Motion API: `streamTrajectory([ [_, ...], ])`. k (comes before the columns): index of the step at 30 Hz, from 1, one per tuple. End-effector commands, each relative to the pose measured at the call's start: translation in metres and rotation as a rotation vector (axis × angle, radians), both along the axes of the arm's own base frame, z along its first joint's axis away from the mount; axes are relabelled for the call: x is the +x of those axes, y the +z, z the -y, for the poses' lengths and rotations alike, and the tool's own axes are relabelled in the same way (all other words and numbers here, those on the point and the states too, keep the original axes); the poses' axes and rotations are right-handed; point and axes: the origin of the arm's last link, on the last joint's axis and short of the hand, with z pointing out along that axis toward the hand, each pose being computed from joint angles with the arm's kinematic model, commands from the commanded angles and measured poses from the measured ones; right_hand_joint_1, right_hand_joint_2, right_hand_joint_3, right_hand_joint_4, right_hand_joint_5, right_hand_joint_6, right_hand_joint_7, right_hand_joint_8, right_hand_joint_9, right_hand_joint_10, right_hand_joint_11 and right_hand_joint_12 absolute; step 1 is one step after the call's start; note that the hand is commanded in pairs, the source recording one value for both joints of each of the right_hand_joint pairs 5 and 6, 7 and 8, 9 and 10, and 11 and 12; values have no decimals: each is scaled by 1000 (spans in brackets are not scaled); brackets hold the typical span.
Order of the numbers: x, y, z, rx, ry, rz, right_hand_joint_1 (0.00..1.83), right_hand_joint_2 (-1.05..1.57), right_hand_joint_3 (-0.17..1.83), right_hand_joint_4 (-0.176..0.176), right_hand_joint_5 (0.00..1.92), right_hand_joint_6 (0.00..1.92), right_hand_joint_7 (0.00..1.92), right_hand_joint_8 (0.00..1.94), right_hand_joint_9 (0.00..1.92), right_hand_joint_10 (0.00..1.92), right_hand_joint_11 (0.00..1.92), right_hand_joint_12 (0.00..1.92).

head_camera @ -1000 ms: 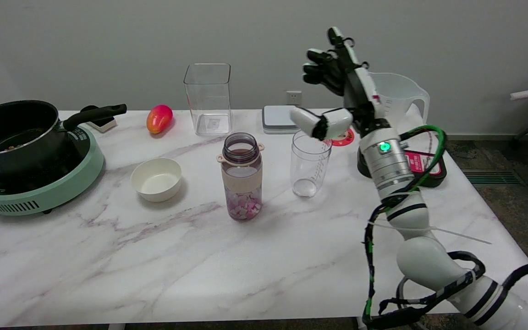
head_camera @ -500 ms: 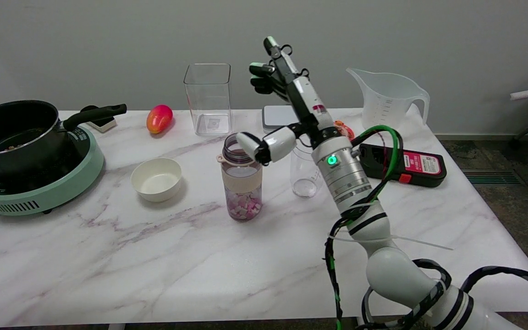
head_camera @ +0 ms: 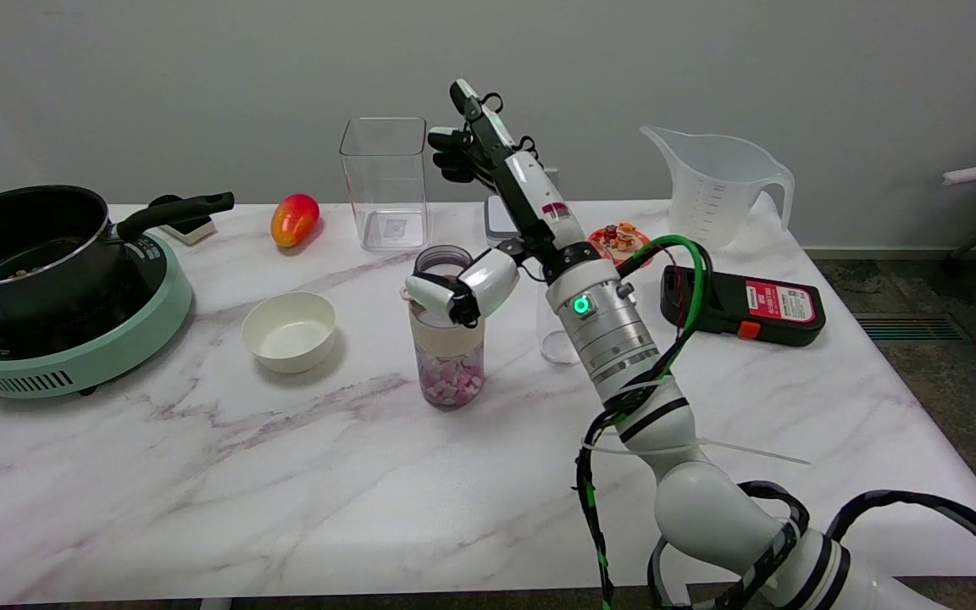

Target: Pick up the bottle.

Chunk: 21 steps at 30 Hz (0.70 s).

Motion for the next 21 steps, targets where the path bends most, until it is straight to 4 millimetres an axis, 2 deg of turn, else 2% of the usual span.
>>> streamTrajectory([
  [1, -8, 4, 14, 44, -36, 72, 1219, -332, 1421, 0, 40, 40, 394, 394, 461, 461, 493, 493],
  [21, -50, -2, 20, 46, -151, 110, 1214, -314, 1419, 0, 40, 40, 397, 397, 447, 447, 490, 490],
])
